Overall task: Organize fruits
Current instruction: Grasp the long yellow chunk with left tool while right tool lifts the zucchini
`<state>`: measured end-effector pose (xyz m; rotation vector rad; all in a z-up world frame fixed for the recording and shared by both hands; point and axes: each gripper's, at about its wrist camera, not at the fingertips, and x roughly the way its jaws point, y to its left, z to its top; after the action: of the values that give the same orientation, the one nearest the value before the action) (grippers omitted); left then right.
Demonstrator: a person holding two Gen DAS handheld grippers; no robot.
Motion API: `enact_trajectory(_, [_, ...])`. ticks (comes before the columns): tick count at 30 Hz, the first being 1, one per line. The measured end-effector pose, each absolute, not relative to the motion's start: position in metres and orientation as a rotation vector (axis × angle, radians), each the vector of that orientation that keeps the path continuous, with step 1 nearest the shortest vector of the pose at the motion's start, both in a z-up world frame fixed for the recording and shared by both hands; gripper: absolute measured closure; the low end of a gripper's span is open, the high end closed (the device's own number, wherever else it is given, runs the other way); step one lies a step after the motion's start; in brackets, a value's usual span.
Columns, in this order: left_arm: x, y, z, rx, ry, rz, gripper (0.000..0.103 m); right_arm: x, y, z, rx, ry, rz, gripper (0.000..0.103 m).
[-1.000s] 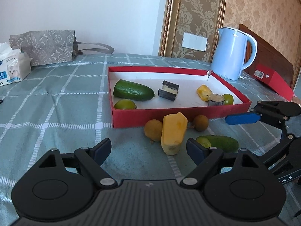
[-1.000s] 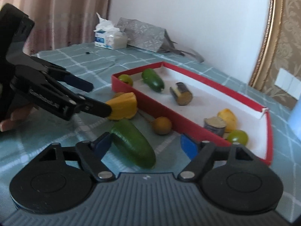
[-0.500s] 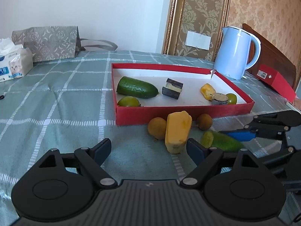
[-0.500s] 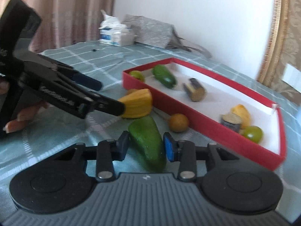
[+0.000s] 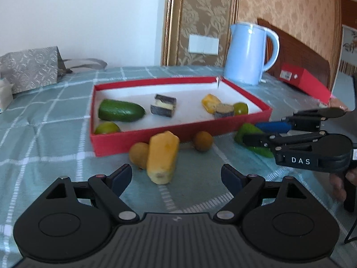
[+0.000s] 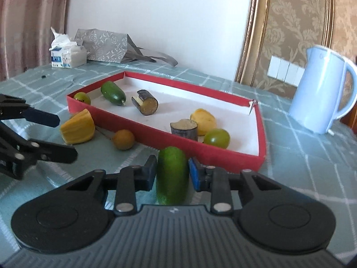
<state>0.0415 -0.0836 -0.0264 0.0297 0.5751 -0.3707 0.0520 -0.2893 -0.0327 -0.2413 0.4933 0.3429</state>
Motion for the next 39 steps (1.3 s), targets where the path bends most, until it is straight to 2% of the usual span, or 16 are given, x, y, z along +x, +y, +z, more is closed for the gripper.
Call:
enact_trajectory(3, [0.051,-0.089,-0.03,0.01,0.617,-0.375,0.015,0.051,-0.287,-0.033,-0.252,0.489,0.336,0.074])
enact_trajectory(20, [0.05,-0.102,-0.029,0.035,0.589,-0.35,0.016,0.053,-0.285,-0.032,-0.252,0.496,0.304,0.074])
enact_trajectory(22, [0.054,-0.102,-0.031,0.037,0.619,-0.344,0.021,0.053,-0.282,-0.033,-0.273,0.498,0.291,0.073])
enact_trajectory(29, [0.054,-0.102,-0.031,0.037,0.617,-0.34,0.021,0.064,-0.289,-0.037,-0.221,0.565,0.281,0.073])
enact_trajectory(33, [0.054,-0.101,-0.03,0.038,0.614,-0.329,0.025,0.063,-0.289,-0.038,-0.221,0.564,0.276,0.073])
enact_trajectory(37, [0.052,-0.099,-0.03,0.037,0.608,-0.311,0.043,0.065,-0.29,-0.038,-0.221,0.574,0.278,0.073])
enact_trajectory(39, [0.052,-0.098,-0.029,0.031,0.607,-0.308,0.044,0.066,-0.29,-0.038,-0.215,0.577,0.28,0.072])
